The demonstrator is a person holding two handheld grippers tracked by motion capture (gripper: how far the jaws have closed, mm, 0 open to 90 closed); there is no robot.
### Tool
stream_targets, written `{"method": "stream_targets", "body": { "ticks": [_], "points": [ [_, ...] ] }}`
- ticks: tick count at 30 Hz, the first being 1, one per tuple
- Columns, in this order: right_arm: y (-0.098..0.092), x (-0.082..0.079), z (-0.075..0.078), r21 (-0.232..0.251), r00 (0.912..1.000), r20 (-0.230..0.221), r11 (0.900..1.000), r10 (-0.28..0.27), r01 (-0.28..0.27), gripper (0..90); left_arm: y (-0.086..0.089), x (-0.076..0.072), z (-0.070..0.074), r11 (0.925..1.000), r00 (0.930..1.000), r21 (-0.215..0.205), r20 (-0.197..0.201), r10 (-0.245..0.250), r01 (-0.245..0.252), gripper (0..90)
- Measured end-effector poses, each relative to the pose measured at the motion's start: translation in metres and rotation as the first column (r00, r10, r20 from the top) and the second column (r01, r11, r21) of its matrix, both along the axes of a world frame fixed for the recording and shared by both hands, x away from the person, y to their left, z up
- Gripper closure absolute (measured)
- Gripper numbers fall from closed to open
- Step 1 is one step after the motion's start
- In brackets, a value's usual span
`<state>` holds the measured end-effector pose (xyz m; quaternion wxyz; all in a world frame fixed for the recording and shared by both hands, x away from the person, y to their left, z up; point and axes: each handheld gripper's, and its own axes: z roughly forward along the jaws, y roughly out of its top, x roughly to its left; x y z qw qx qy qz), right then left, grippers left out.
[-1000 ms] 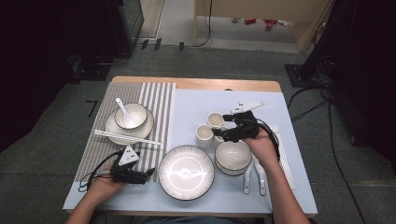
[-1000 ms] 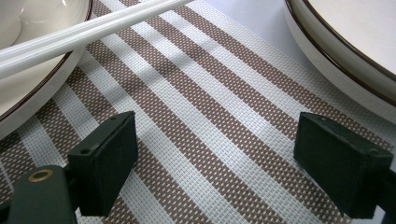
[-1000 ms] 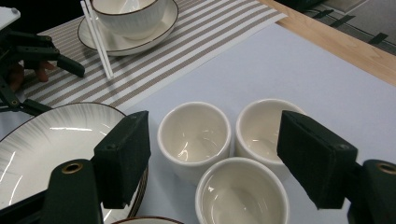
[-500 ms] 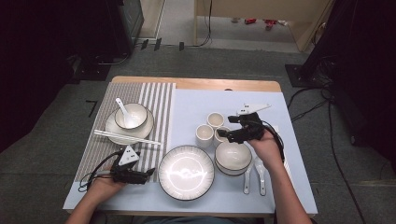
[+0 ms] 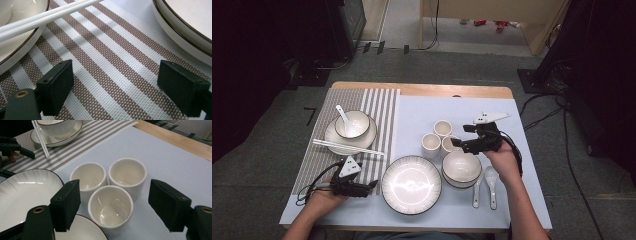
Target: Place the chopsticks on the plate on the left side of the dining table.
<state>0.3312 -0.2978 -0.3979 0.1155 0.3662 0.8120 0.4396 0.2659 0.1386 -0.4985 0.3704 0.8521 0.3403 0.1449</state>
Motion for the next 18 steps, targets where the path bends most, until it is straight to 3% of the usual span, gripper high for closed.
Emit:
{"method": "stream_targets", "body": {
  "ticks": [18],
  "points": [
    [-0.026,-0.006,-0.007,0.003,0.9984,-0.009,0.998,-0.056,0.056,25.8,0.000,0.000,0.000,1.0000,1.0000,0.000,0.000,0.000,0.000,14.0]
  ]
}}
